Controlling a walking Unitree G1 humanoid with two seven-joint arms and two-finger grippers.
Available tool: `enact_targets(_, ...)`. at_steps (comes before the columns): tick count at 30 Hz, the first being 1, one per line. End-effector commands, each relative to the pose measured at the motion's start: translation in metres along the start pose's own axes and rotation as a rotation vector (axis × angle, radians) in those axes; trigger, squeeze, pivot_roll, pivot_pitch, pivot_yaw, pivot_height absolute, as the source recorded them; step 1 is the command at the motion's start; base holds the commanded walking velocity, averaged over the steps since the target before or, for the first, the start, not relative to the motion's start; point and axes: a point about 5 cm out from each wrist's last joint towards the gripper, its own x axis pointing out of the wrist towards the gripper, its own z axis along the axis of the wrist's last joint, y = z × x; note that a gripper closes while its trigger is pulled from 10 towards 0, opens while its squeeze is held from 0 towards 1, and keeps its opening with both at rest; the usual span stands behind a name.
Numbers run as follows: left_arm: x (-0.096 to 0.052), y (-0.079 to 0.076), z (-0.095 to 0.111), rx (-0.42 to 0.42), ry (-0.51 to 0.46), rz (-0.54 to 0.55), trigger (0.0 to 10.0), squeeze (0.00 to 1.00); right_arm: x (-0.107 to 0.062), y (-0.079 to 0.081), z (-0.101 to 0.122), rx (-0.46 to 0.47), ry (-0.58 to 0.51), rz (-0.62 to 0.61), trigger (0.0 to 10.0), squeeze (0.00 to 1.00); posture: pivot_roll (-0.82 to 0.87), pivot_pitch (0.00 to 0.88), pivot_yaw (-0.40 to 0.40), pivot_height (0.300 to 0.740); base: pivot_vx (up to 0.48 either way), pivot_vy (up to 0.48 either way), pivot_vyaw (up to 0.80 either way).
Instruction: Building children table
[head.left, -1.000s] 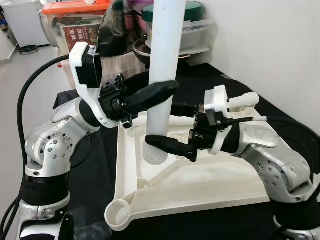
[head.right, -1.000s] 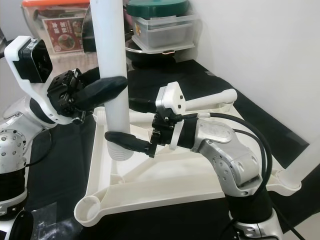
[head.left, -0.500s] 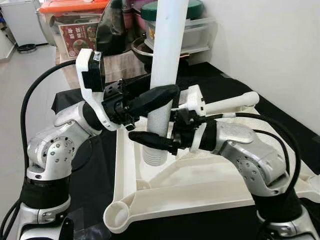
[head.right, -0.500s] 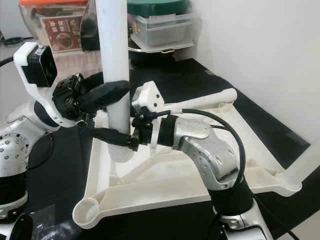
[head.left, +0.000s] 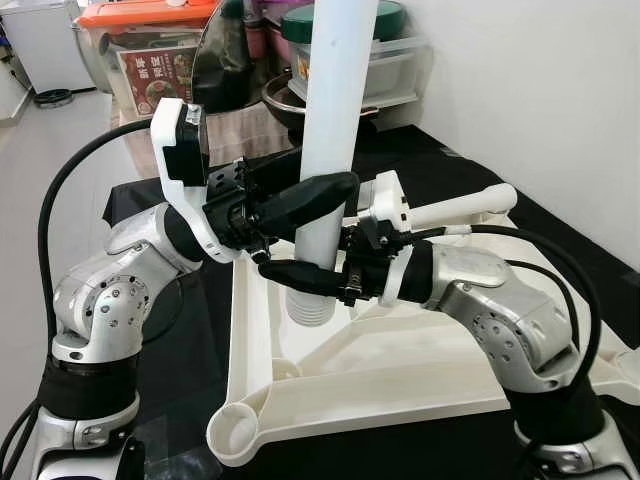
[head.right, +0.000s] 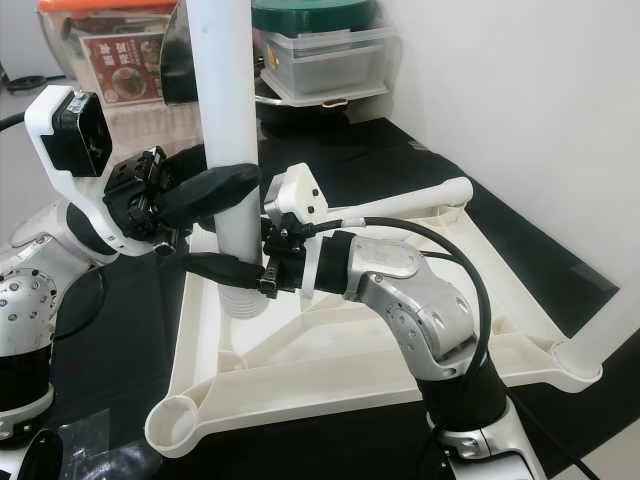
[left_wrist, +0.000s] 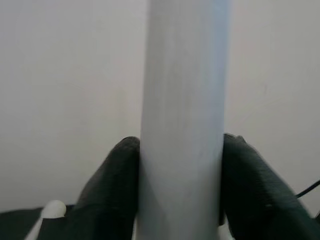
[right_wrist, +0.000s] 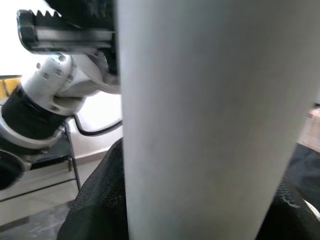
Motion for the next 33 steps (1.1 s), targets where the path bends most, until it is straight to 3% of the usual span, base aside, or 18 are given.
enact_targets(1,-0.001,0.001,0.012,-0.037,-0.032,-0.019,10.0,1.0,-0.01,-0.011,-0.006,-0.003,0.043,-0.117,0.0,0.0,-0.06,0.024,-0.007,0.74,0.0,0.0,0.0)
enact_targets(3,-0.005,0.001,0.029,-0.041,-0.097,-0.036,10.0,1.0,-0.014,-0.013,-0.01,0.0,0.061,-0.148,0.0,0.0,-0.07,0.022,-0.004,0.74,0.0,0.0,0.0)
enact_targets(8,-0.007,0.001,0.045,0.009,-0.116,-0.059,10.0,1.0,-0.018,-0.013,-0.014,0.004,0.085,-0.171,0.0,0.0,-0.06,0.019,-0.005,0.74,0.0,0.0,0.0)
enact_targets(11,-0.007,0.0,0.051,0.032,-0.095,-0.074,10.0,1.0,-0.019,-0.013,-0.021,-0.017,0.132,-0.178,0.0,0.0,-0.06,0.016,-0.004,0.74,0.0,0.0,0.0)
enact_targets(15,0.001,0.002,0.048,0.1,0.058,-0.068,10.0,1.0,-0.019,-0.011,-0.031,-0.076,0.222,-0.174,0.0,0.0,-0.05,0.01,-0.001,0.74,0.0,0.0,0.0)
enact_targets(16,0.001,0.002,0.048,0.1,0.058,-0.068,10.0,1.0,-0.019,-0.011,-0.031,-0.076,0.222,-0.174,0.0,0.0,-0.05,0.01,-0.001,0.74,0.0,0.0,0.0)
enact_targets(17,0.002,0.004,0.042,0.099,0.11,-0.06,10.0,0.39,-0.018,-0.01,-0.031,-0.109,0.243,-0.164,0.0,0.0,-0.05,0.009,0.002,0.74,0.0,0.0,0.0)
enact_targets(19,0.002,0.006,0.039,0.095,0.142,-0.054,10.0,0.39,-0.017,-0.01,-0.031,-0.13,0.256,-0.156,0.0,0.0,-0.05,0.008,0.003,0.74,0.0,0.0,0.0)
enact_targets(20,0.002,0.006,0.035,0.09,0.177,-0.056,10.0,0.0,-0.015,-0.007,-0.03,-0.152,0.261,-0.137,0.0,0.0,-0.05,0.008,0.004,0.74,0.0,0.0,0.0)
enact_targets(28,-0.001,0.015,0.03,0.084,0.188,-0.013,10.0,0.0,-0.011,0.007,-0.028,-0.184,0.261,-0.038,0.0,0.0,-0.06,0.011,0.011,0.74,0.0,0.0,0.0)
enact_targets(29,0.0,0.016,0.03,0.078,0.172,-0.001,2.6,0.0,-0.011,0.008,-0.028,-0.185,0.258,-0.03,0.0,0.0,-0.06,0.013,0.012,0.74,0.0,0.0,0.0)
enact_targets(30,0.0,0.016,0.031,0.068,0.159,-0.006,0.0,0.0,-0.012,0.008,-0.027,-0.188,0.258,-0.032,0.0,0.0,-0.06,0.013,0.012,0.74,0.0,0.0,0.0)
enact_targets(33,0.0,0.016,0.032,0.066,0.145,-0.012,0.0,0.0,-0.013,0.006,-0.027,-0.191,0.258,-0.043,0.0,0.0,-0.06,0.013,0.012,0.74,0.0,0.0,0.0)
